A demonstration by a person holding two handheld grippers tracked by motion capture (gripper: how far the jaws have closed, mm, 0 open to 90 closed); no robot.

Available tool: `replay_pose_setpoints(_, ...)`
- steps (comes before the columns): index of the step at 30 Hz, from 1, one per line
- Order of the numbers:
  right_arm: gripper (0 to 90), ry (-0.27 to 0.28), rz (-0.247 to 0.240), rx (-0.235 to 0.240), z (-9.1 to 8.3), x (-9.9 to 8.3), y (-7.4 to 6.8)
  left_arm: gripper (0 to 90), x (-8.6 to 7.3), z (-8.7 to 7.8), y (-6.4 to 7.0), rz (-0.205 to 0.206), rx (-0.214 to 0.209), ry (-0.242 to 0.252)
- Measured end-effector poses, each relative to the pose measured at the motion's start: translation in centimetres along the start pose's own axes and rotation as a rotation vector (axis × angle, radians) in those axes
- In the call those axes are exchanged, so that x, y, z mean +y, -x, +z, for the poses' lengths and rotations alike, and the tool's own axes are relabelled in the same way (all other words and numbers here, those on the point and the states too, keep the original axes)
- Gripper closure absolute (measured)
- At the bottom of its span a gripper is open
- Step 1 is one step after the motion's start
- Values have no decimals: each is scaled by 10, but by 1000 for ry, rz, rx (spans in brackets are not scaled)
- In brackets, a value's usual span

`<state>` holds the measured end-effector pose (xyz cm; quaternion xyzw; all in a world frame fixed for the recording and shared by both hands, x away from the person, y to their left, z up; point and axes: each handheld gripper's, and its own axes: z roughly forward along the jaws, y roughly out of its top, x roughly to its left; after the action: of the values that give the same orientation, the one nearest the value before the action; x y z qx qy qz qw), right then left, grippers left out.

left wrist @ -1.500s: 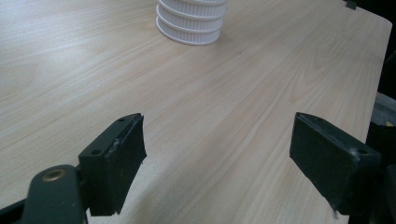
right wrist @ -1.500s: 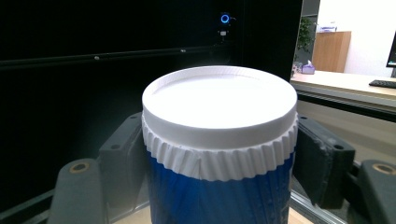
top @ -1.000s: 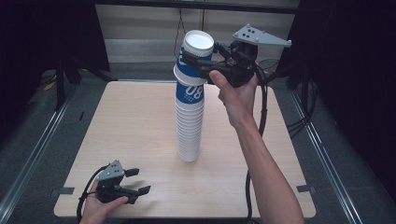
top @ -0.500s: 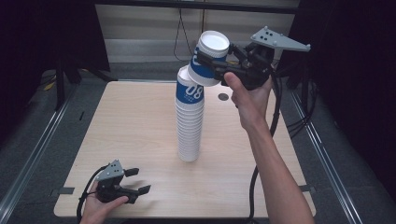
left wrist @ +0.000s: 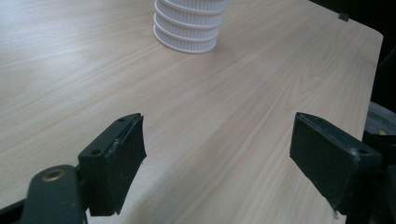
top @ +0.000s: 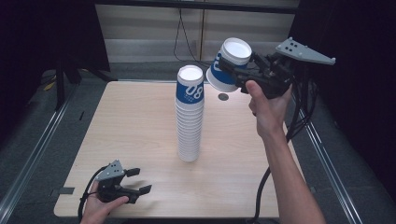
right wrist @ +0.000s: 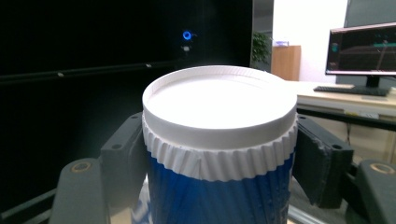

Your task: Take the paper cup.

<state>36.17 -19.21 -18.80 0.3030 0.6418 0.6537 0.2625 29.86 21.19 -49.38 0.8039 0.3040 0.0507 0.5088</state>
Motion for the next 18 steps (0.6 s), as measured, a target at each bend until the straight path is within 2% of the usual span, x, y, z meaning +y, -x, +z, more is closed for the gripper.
replay_pose_setpoints(5,282,-24,5,-19,-10,-10,6,183,2,0,1,18,19,16)
replay_pose_setpoints(8,283,-33,6,-21,-14,-15,7,183,2,0,1,9,28,22)
replay_pose_setpoints(10,282,-44,14,-24,-18,-22,8,190,3,0,1,5,30,19)
replay_pose_setpoints(13,283,-78,24,-24,-24,-40,7,197,5,-1,2,28,50,32)
replay_pose_setpoints(14,283,-78,24,-24,-24,-40,7,197,6,-1,2,40,55,35)
replay_pose_setpoints(18,283,-104,51,-22,-29,-58,11,197,10,-1,4,45,47,40)
